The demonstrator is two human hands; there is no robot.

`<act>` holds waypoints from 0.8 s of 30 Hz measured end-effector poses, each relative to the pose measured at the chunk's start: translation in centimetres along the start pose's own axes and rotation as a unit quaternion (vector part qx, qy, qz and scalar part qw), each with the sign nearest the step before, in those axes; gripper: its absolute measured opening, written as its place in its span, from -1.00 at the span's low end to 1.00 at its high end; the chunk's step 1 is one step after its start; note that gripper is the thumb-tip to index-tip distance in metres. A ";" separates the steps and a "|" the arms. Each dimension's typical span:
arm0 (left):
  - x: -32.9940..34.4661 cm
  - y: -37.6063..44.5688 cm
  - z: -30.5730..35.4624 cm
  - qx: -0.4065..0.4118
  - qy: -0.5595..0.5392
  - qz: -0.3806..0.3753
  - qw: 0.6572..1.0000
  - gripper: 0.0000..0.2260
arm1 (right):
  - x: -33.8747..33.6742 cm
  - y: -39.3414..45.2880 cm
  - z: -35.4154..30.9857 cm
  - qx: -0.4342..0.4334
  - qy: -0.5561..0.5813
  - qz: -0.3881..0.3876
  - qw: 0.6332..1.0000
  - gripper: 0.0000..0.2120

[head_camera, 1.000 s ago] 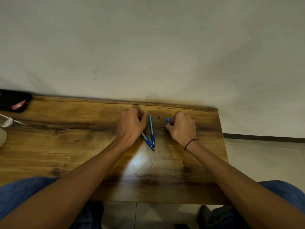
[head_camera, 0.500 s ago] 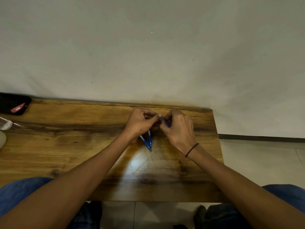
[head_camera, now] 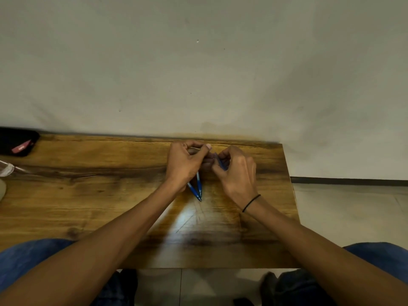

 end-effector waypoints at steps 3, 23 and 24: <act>-0.2 -0.1 0.0 -0.016 0.014 0.000 1.000 -0.94 | -0.3 0.2 0.3 0.025 0.007 0.005 1.000 -0.86; -1.2 0.8 -2.9 -0.033 0.214 -0.014 0.976 -0.82 | -1.2 0.2 0.8 0.037 0.013 -0.028 0.999 -0.90; -1.2 0.9 -2.5 -0.042 0.148 -0.008 0.988 -0.81 | -1.3 0.2 0.7 0.030 0.018 -0.029 0.999 -0.90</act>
Point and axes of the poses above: each hand's wrist, its own y-axis towards the middle knuckle, its own x-axis out of the palm, z = x × y, the point moved 1 cm from there along y, towards the middle knuckle, and after that the axes turned 1 degree about x, right-handed, at the moved point
